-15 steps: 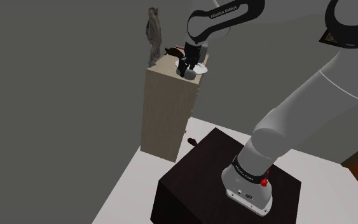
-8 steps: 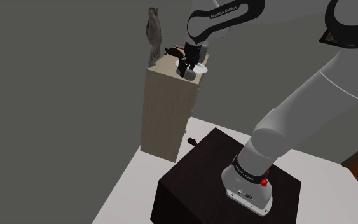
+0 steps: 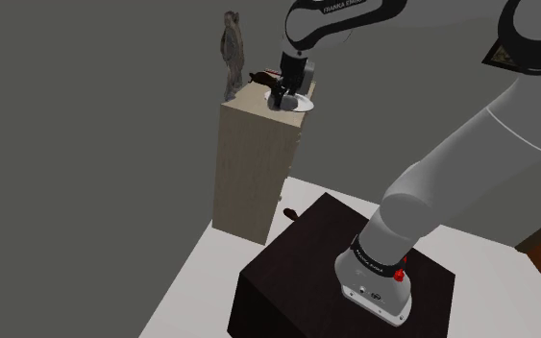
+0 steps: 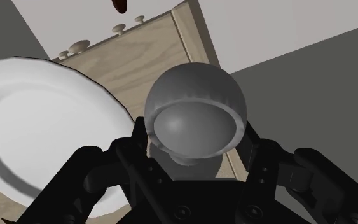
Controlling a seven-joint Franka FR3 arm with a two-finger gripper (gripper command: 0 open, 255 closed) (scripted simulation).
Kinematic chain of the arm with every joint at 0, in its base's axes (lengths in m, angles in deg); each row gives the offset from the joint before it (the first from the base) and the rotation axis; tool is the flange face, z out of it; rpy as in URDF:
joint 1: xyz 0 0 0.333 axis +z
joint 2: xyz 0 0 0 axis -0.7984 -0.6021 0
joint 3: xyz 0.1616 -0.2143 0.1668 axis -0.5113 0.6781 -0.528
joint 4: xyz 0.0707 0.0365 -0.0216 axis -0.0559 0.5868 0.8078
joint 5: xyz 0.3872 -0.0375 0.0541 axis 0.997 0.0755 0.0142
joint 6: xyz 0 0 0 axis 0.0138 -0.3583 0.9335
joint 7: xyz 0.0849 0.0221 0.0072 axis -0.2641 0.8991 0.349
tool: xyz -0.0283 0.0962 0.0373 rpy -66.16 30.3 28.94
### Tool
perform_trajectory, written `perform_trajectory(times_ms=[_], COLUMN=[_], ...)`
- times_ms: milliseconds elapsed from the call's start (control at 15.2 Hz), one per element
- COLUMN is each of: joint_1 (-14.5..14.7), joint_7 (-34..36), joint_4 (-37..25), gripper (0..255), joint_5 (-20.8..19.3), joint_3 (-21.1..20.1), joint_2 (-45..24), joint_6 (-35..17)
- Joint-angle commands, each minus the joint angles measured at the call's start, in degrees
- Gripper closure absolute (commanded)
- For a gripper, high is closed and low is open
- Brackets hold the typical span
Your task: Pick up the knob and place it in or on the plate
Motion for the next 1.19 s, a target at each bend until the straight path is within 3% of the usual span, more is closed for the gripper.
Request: perform_trajectory(times_ms=[0, 594, 1122], joint_1=[0.02, 0.15, -3.03], joint_7=[-0.17, -0.73, -10.95], joint_4=[-1.27, -6.87, -20.27], gripper=[255, 255, 255], joint_5=[0.08, 0.39, 2.84], joint_3=[-0.05, -0.3, 5.72], joint_2=[0.44, 1.45, -11.25], joint_6=[1.71, 8.29, 8.19])
